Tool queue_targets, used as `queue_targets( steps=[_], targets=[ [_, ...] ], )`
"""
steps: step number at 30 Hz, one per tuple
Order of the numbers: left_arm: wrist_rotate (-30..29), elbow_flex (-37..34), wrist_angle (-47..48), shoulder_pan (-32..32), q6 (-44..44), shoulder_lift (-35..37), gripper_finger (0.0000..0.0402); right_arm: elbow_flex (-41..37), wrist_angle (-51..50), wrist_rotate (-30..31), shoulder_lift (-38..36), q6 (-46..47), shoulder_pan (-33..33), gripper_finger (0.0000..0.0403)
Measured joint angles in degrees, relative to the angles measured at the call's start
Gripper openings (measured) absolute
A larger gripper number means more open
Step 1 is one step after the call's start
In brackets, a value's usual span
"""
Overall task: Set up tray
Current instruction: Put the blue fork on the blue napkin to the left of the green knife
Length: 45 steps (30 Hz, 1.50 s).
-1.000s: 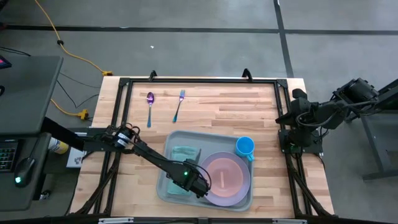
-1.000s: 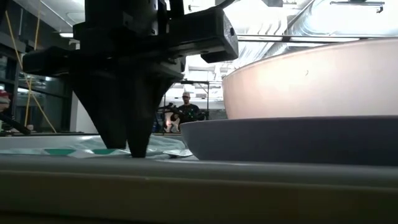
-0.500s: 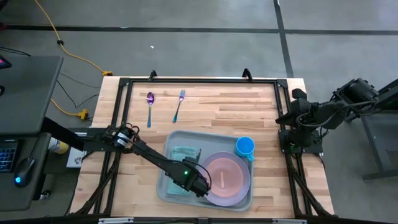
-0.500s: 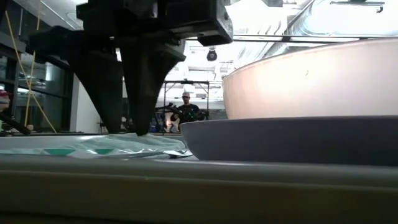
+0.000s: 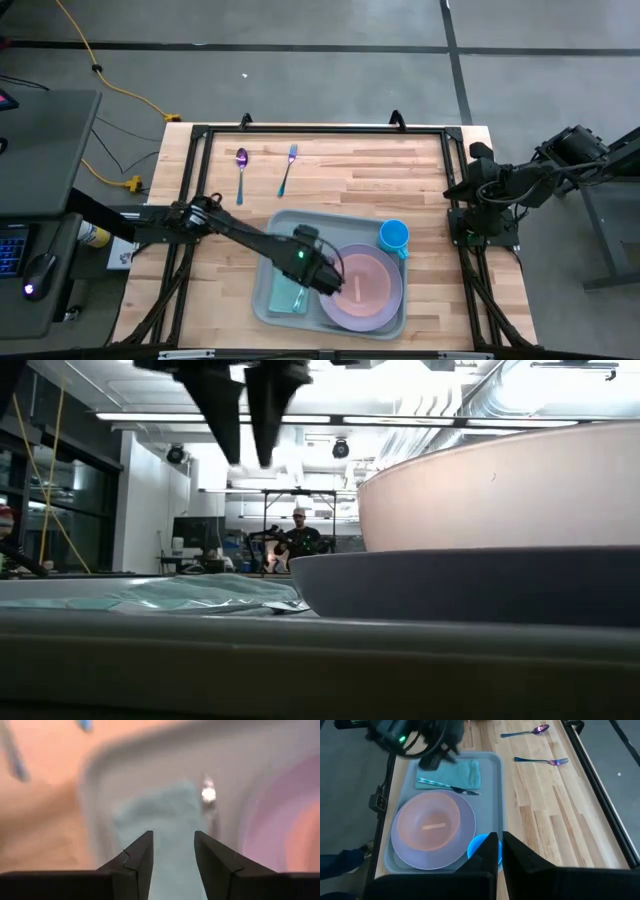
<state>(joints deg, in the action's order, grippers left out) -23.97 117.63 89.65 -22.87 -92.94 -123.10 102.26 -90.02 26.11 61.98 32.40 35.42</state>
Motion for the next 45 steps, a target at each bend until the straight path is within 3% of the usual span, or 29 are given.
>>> queue_targets(
  steps=[5, 17, 22, 30, 34, 45],
  targets=[
    [-4.8, -2.9, 0.5, 5.3, 8.6, 6.4, 0.017, 0.0, 0.0, 0.0, -0.4, 0.4, 0.0, 0.0],
    [-6.4, -6.0, 0.5, 24.9, 37.4, 20.4, 0.017, 0.0, 0.0, 0.2, -0.7, 1.1, 0.0, 0.0],
    [-2.1, -6.7, 0.4, 35.6, 52.7, 22.5, 0.017, 0.0, 0.0, 2.1, -0.9, 2.3, 0.0, 0.0],
    [12.9, -10.8, -4.1, 51.0, 73.8, 19.4, 0.017, 0.0, 0.0, 4.8, -1.0, 7.6, 0.0, 0.0],
    [19.4, -17.1, -11.2, 55.3, 76.2, 19.2, 0.017, 0.0, 0.0, 6.9, -1.0, 9.5, 0.0, 0.0],
    [22.6, -30.5, -30.8, 58.3, 74.2, 19.1, 0.017, 0.0, 0.0, 9.8, -0.9, 12.7, 0.0, 0.0]
  ],
)
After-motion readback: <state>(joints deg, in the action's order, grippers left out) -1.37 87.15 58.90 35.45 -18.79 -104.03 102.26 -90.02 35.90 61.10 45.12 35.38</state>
